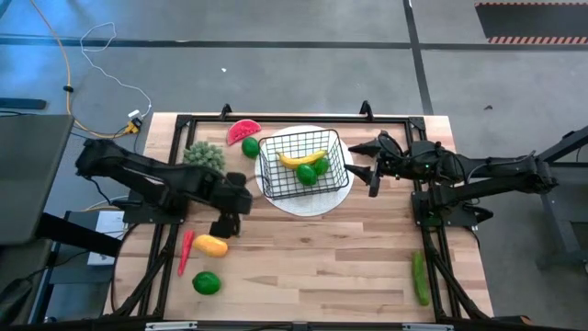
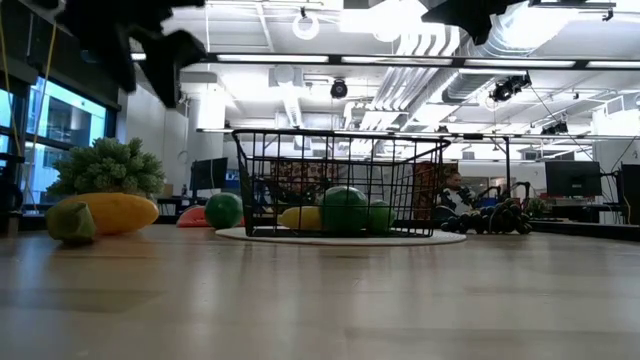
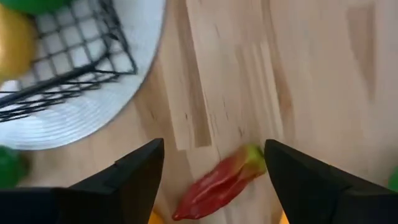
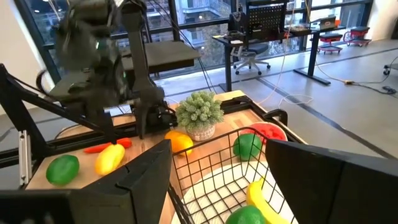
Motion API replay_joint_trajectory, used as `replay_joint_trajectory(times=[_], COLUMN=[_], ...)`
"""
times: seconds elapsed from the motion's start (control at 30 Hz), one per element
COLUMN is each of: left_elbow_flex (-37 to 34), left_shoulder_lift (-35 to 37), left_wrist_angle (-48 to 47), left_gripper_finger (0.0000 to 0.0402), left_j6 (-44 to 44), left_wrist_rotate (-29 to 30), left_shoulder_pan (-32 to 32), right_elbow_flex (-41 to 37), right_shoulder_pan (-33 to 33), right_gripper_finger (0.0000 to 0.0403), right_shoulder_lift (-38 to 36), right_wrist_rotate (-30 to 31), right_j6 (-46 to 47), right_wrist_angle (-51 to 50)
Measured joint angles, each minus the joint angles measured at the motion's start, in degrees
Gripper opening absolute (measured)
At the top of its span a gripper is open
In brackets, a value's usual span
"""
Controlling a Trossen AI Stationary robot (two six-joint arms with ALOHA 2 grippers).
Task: Build produce basket
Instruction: Put the red chili pepper into the black wire basket
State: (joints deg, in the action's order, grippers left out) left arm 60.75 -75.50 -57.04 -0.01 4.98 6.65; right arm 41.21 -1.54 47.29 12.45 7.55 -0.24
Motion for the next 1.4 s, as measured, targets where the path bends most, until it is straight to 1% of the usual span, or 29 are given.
replay_joint_trajectory(times=[0.1,0.2,0.4,0.5,0.57,0.67,0.8,0.87,0.97,1.07,1.17,1.4], left_elbow_flex=[0.0,-0.8,-8.6,-10.6,-11.6,-13.1,-14.8,-16.0,-17.6,-18.7,-19.5,-21.9], left_shoulder_lift=[-4.2,-7.1,-8.1,-8.2,-8.2,-8.2,-8.2,-8.2,-8.2,-8.2,-8.2,-8.2], left_wrist_angle=[-3.3,-4.3,2.0,4.5,7.0,7.3,7.5,7.6,8.5,12.0,14.4,15.1], left_gripper_finger=[0.0269,0.0269,0.0269,0.0269,0.0269,0.0269,0.0269,0.0269,0.0269,0.0269,0.0269,0.0268], left_j6=[3.4,6.6,8.7,10.0,9.9,11.0,11.3,13.0,15.0,15.1,15.2,15.2], left_wrist_rotate=[-1.2,-3.0,-3.4,-1.7,-0.3,1.8,-0.9,-1.7,-0.9,0.6,0.6,0.2], left_shoulder_pan=[1.7,3.8,7.4,8.2,8.3,8.2,7.6,7.6,7.6,7.0,6.4,4.9], right_elbow_flex=[0.0,0.0,0.0,0.0,0.0,0.0,0.0,0.0,0.0,0.0,0.0,0.0], right_shoulder_pan=[0.0,0.0,0.0,0.0,0.0,0.0,0.0,0.0,0.0,0.0,0.0,0.0], right_gripper_finger=[0.0248,0.0248,0.0248,0.0248,0.0248,0.0248,0.0248,0.0248,0.0248,0.0248,0.0248,0.0248], right_shoulder_lift=[0.0,0.0,0.0,0.0,0.0,0.0,0.0,0.0,0.0,0.0,0.0,0.0], right_wrist_rotate=[0.0,0.1,1.3,1.3,1.3,1.3,1.3,1.3,1.3,1.4,1.4,1.4], right_j6=[0.0,0.0,0.0,0.0,0.0,0.1,1.4,1.5,1.5,1.5,1.6,1.6], right_wrist_angle=[0.0,-0.5,-1.5,-1.5,-1.5,-1.5,-1.6,-1.6,-1.6,-1.6,-1.5,-1.5])
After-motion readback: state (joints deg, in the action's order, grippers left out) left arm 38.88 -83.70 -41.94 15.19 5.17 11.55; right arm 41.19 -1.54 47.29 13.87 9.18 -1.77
